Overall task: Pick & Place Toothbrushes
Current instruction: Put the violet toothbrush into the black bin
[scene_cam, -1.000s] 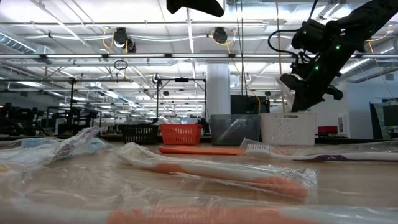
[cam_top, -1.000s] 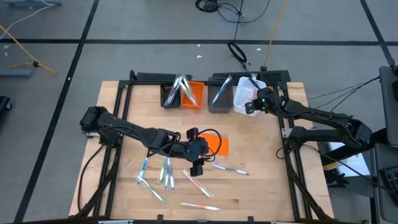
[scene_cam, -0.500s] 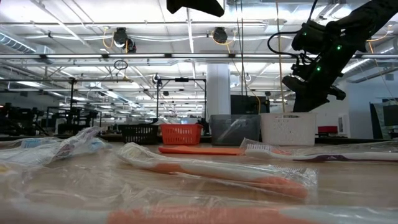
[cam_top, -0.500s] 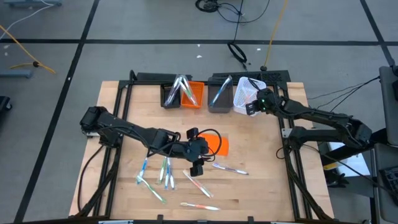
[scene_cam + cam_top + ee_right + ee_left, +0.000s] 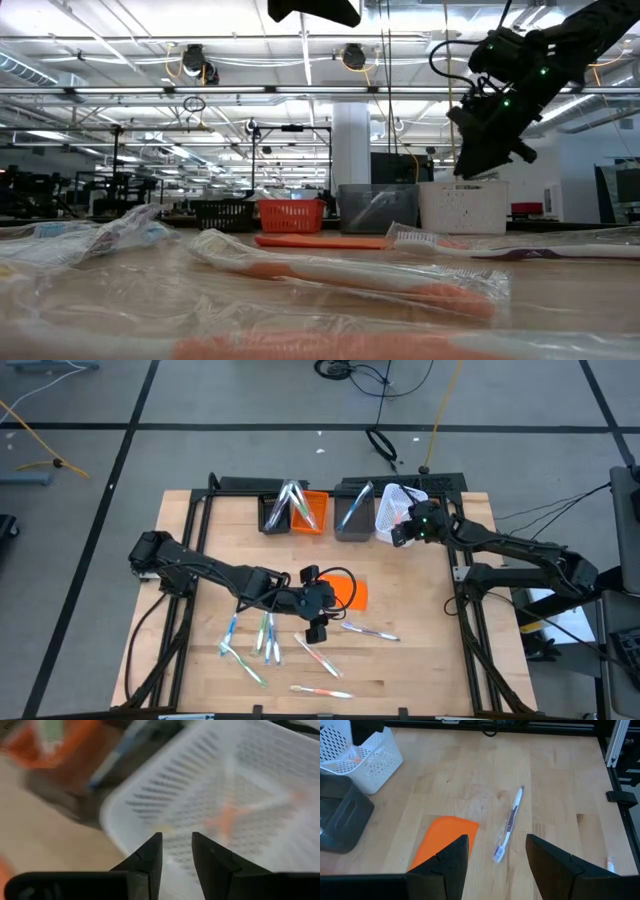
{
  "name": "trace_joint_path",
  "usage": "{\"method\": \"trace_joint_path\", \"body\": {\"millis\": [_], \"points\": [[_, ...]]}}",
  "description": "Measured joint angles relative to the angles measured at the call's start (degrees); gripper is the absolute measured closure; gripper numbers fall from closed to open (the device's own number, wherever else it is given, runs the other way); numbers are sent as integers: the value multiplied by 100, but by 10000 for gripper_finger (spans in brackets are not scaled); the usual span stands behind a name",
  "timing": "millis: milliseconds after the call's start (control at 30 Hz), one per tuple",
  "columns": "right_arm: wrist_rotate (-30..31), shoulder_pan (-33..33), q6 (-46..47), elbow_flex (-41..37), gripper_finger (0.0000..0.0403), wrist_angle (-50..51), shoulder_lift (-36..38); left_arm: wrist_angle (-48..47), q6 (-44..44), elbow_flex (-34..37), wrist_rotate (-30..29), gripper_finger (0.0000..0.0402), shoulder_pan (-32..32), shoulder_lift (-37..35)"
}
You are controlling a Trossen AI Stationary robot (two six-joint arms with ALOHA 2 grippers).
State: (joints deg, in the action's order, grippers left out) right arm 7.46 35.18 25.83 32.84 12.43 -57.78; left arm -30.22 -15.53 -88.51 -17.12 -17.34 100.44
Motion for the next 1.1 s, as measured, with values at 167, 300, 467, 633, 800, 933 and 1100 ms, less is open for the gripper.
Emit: {"method": "trace_joint_path", "body": {"millis": [167, 300, 467, 633, 800, 933, 1100], "points": [[-1323, -75, -169, 0, 309, -713, 0, 0, 0, 0, 0, 202, 0, 0], [-2067, -423, -235, 2, 310, -939, 4, -2, 0, 0, 0, 202, 0, 0], [-2282, -1258, -107, -67, 310, -929, 2, -4, 2, 0, 0, 202, 0, 0], [-2271, -2293, 146, -355, 310, -974, 2, -42, 2, 0, 0, 202, 0, 0], [-2246, -3437, 716, -1026, 310, -1709, 2, -55, 4, 0, 0, 202, 0, 0], [-1760, -4392, 1291, -1665, 310, -2827, 0, -55, 23, 0, 0, 202, 0, 0], [-790, -5507, 1401, -2026, 310, -3496, 0, -52, 38, 0, 0, 202, 0, -1]]}}
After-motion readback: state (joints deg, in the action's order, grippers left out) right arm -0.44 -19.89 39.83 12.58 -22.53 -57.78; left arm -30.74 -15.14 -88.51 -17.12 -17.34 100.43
